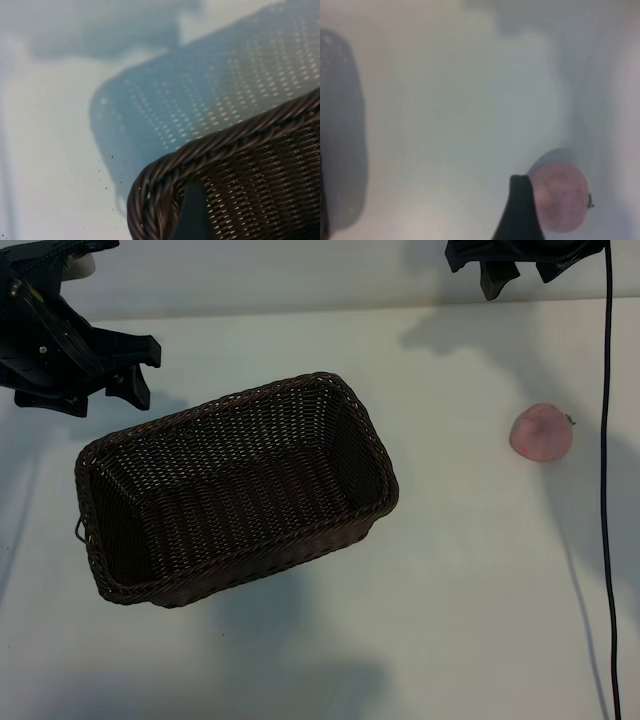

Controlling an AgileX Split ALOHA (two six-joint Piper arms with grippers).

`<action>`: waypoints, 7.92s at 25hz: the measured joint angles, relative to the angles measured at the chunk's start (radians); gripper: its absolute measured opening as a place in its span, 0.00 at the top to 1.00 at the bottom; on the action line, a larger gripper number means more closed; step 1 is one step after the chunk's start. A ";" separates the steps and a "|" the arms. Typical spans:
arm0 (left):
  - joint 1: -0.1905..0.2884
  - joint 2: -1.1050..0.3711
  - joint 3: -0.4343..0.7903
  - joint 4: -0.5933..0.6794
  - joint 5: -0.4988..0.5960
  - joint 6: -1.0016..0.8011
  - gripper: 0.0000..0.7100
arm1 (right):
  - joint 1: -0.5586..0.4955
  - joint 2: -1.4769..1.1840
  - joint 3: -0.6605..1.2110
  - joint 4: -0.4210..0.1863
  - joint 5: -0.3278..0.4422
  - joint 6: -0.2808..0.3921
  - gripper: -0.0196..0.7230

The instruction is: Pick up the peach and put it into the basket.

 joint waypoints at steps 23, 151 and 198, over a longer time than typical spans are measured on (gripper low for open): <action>0.000 -0.046 0.030 0.040 0.071 -0.033 0.18 | 0.000 0.000 0.000 0.020 0.000 -0.001 0.22; 0.028 -0.058 -0.008 -0.235 -0.176 0.125 0.08 | -0.001 -0.004 0.088 0.068 -0.004 0.086 0.22; 0.028 -0.049 -0.009 -0.234 -0.176 0.128 0.22 | -0.174 -0.145 0.503 0.080 -0.257 0.070 0.92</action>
